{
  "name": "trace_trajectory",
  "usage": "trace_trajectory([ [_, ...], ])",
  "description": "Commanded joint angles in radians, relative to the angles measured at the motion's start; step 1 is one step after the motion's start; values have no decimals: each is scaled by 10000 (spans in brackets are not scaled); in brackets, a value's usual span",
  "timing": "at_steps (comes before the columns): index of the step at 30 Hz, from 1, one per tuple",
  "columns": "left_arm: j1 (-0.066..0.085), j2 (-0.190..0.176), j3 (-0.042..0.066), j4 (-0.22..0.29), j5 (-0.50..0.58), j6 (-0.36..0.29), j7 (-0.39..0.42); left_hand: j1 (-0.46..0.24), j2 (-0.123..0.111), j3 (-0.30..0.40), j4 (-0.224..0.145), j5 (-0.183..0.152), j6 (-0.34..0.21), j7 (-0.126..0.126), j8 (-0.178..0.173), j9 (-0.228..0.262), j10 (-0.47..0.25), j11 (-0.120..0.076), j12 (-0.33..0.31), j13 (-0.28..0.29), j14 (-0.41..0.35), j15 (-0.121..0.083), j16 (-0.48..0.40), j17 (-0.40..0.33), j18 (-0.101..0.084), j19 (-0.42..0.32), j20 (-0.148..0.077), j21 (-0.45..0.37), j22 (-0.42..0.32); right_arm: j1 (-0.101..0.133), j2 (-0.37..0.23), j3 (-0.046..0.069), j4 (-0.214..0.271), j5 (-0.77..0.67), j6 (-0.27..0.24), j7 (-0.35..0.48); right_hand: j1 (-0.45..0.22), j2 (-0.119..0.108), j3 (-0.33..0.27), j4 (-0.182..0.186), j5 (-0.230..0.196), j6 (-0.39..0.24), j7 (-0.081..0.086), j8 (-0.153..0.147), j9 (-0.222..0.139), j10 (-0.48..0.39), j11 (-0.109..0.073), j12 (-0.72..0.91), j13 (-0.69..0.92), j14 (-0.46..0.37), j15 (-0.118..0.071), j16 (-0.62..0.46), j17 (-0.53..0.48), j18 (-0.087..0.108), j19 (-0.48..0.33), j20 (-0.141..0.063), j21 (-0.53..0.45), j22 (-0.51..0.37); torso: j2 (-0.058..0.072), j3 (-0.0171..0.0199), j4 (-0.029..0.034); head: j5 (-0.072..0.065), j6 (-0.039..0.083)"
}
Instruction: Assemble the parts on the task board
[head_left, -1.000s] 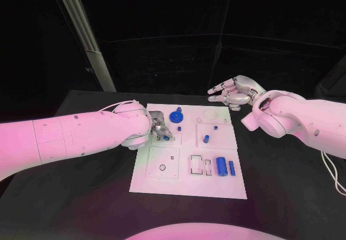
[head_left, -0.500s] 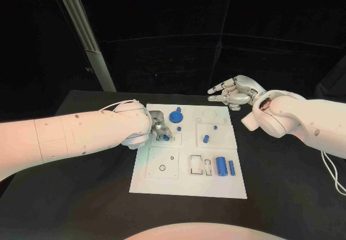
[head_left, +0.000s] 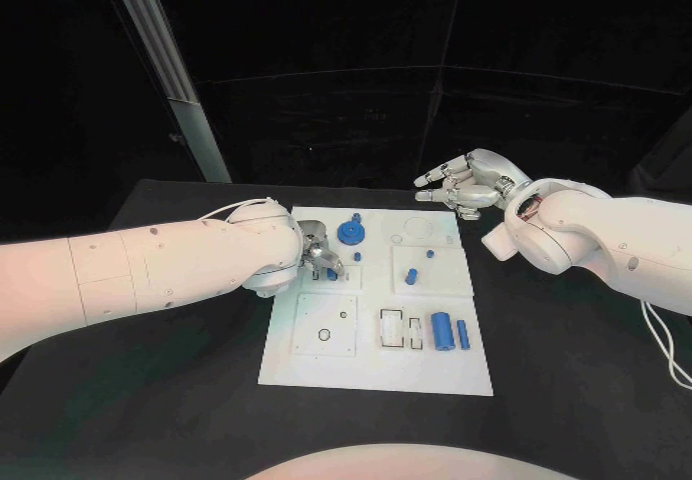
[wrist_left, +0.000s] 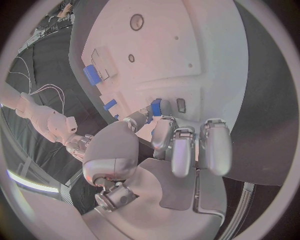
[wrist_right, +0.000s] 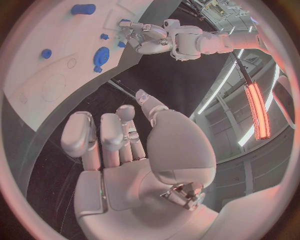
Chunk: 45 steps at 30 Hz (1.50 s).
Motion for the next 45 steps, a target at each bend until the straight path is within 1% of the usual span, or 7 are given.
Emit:
trace_trajectory([
  [1, -2, 30, 2, 7, 88, 135, 4, -234, -41, -110, 247, -378, 104, 13, 39, -41, 4, -28, 5, 709, 986, -40, 52, 2356, -104, 66, 12, 64, 540, 19, -2, 5, 26, -6, 50, 24, -98, 9, -5, -40, 52, -10, 1, -9, 10, 4, 1, -32, -9, 89, -1, -46, -8, 140, -3, -32, -34, -9, -6, -2, 8, -4, -2],
  [7, -2, 37, 2, -28, 90, 29, 8, -618, -196, -476, 804, -1149, 192, 24, 100, -138, 29, -24, 28, 728, 990, -34, 66, 2373, -115, 98, 14, 83, 597, 19, 8, 5, 21, -6, 49, 22, -98, 9, -5, -40, 52, -10, 1, -9, 10, 4, 1, -32, -9, 89, -1, -46, -8, 140, -3, -32, -34, -9, -4, -3, 9, -6, 13],
  [30, 5, -227, 17, 151, 298, -205, 98, -557, -890, -1061, 1843, -1174, 224, -10, 190, -231, 30, -49, -22, 724, 983, -74, 48, 2349, -110, 91, -28, 58, 608, 19, 23, 5, -9, -6, 89, 13, -138, 5, -15, -31, 52, -12, 1, -9, 12, -13, 2, -65, -49, 83, 0, -93, -47, 146, -15, -32, -64, -46, -6, -8, 7, -20, 26],
  [32, 41, -374, 71, 257, 399, -158, 109, -413, -1030, -1111, 1925, -1172, 188, -8, 187, -241, 13, -51, -62, 710, 972, -74, 15, 2305, -99, 62, -29, 26, 564, 19, 21, 5, -19, -6, 91, 14, -138, 5, -15, -31, 52, -12, 1, -9, 12, -13, 2, -65, -49, 83, 0, -93, -47, 146, -15, -32, -64, -46, -11, -16, 11, -32, 27],
  [35, 153, -593, 338, 355, 614, 92, 79, -204, -1234, -1214, 2079, -1175, 55, 34, 137, -275, -60, -49, -228, 645, 944, -63, -66, 2200, -83, 13, -16, -30, 492, 19, 15, 5, -39, -6, 88, 13, -138, 5, -15, -31, 52, -12, 1, -9, 12, -13, 2, -65, -49, 83, 0, -93, -47, 146, -15, -32, -64, -46, -12, -3, 12, -43, 50],
  [39, 466, -829, 588, 290, 924, 556, 109, 155, -1496, -1356, 2182, -1173, -496, 195, -214, -510, -257, 82, -657, 472, 909, 20, -171, 2064, -64, -49, 26, -104, 402, 19, 28, 5, -86, -6, 86, 14, -138, 5, -15, -31, 52, -12, 1, -9, 12, -13, 2, -65, -49, 83, 0, -93, -47, 146, -15, -32, -64, -46, -16, 4, 13, -33, 82],
  [45, 901, -842, 721, -373, 1453, 1275, 250, 465, -1513, -1428, 2295, -1170, -757, 330, -482, -824, -264, 200, -620, 503, 912, 124, -169, 2066, -65, -49, 119, -119, 406, 19, 79, 4, -158, -6, 99, 15, -138, 5, -15, -31, 52, -12, 1, -9, 12, -13, 2, -65, -49, 83, 0, -93, -47, 146, -15, -32, -64, -46, 2, -4, -1, 13, 128],
])
